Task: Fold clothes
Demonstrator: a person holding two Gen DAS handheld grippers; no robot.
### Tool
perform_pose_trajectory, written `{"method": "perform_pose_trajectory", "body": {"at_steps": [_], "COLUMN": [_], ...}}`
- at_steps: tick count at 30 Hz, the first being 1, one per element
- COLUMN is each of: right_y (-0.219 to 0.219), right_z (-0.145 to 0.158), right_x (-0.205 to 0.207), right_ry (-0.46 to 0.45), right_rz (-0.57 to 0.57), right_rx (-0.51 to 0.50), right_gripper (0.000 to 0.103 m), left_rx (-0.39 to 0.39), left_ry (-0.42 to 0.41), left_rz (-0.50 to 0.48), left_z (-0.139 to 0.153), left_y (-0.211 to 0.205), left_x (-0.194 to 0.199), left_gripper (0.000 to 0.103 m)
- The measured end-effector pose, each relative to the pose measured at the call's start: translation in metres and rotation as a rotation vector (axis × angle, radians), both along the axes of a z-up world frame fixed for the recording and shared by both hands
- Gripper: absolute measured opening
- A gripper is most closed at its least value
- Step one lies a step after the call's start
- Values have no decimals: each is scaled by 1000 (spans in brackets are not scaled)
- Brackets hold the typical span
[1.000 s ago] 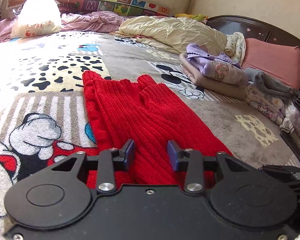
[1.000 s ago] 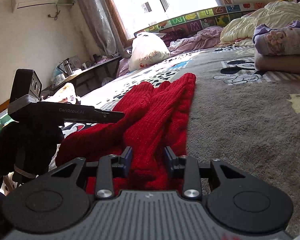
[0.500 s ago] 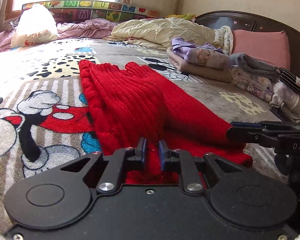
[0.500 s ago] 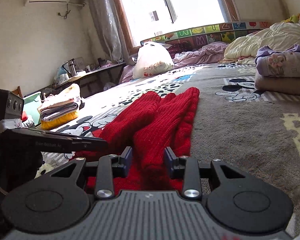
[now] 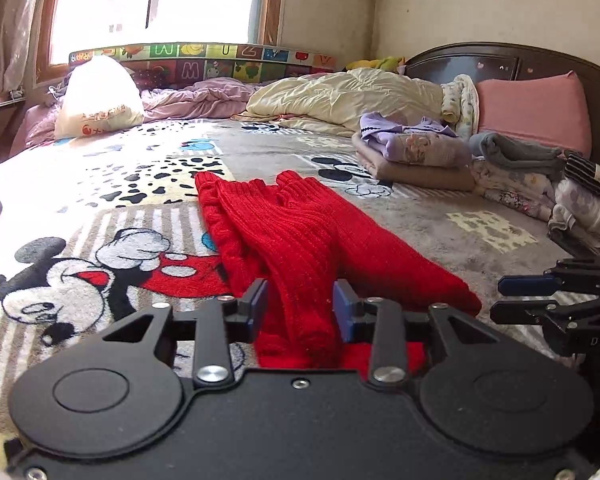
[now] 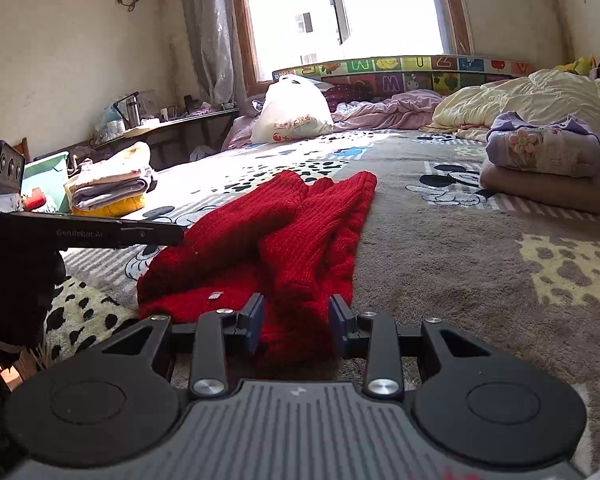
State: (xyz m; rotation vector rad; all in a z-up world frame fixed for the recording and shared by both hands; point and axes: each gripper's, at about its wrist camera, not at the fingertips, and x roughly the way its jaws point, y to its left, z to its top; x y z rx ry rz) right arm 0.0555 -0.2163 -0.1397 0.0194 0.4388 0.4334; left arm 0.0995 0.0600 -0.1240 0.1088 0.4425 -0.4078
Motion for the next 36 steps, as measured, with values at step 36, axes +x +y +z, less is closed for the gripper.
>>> {"method": "perform_pose_trajectory", "body": {"at_steps": [36], "right_y": [65], "right_z": [-44], "right_x": [7], "right_ry": [-365], "right_rz": [220], "right_rx": [-728], "right_gripper": [36], "left_rx": [1004], "left_ry": [-599], "left_rz": [-230], "left_z": [-85], "left_y": [-60], "left_x": [-13], "left_gripper": [42]}}
